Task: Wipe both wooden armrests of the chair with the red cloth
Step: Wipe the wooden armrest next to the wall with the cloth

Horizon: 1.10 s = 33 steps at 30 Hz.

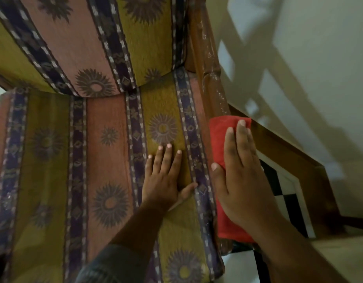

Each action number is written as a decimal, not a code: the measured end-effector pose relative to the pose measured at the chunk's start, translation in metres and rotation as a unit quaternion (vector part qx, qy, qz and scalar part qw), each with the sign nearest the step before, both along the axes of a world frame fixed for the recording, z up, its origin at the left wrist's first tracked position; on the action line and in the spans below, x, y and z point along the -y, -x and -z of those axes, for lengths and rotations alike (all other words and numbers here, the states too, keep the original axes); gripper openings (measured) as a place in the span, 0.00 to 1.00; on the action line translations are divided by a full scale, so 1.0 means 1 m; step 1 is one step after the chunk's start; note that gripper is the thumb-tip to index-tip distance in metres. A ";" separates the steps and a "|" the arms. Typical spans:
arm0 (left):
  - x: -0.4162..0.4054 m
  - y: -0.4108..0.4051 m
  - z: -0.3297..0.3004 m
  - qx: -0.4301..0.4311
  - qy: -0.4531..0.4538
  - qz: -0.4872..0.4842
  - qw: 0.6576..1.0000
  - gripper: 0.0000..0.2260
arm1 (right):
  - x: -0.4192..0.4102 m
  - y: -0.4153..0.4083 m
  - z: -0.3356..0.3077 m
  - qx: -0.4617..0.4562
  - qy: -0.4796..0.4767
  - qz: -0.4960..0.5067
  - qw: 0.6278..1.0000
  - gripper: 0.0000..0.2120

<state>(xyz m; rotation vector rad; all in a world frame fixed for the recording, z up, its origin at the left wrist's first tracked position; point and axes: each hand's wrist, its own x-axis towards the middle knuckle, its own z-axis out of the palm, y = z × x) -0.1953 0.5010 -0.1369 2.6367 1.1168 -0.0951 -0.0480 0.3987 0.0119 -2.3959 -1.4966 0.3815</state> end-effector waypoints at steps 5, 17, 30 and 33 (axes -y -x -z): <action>-0.002 0.001 0.005 0.011 -0.008 -0.002 1.000 0.46 | 0.013 0.013 -0.006 -0.069 0.011 0.090 0.993 0.33; 0.000 0.003 0.008 0.017 -0.025 0.016 0.999 0.46 | -0.020 -0.007 -0.005 0.096 0.067 -0.086 0.989 0.33; -0.001 0.002 0.007 0.001 -0.012 0.012 1.000 0.47 | -0.043 -0.014 0.000 0.099 0.015 -0.010 0.995 0.31; -0.001 0.002 0.006 0.006 -0.018 0.016 1.000 0.46 | -0.050 -0.021 -0.004 0.109 0.039 -0.052 0.992 0.32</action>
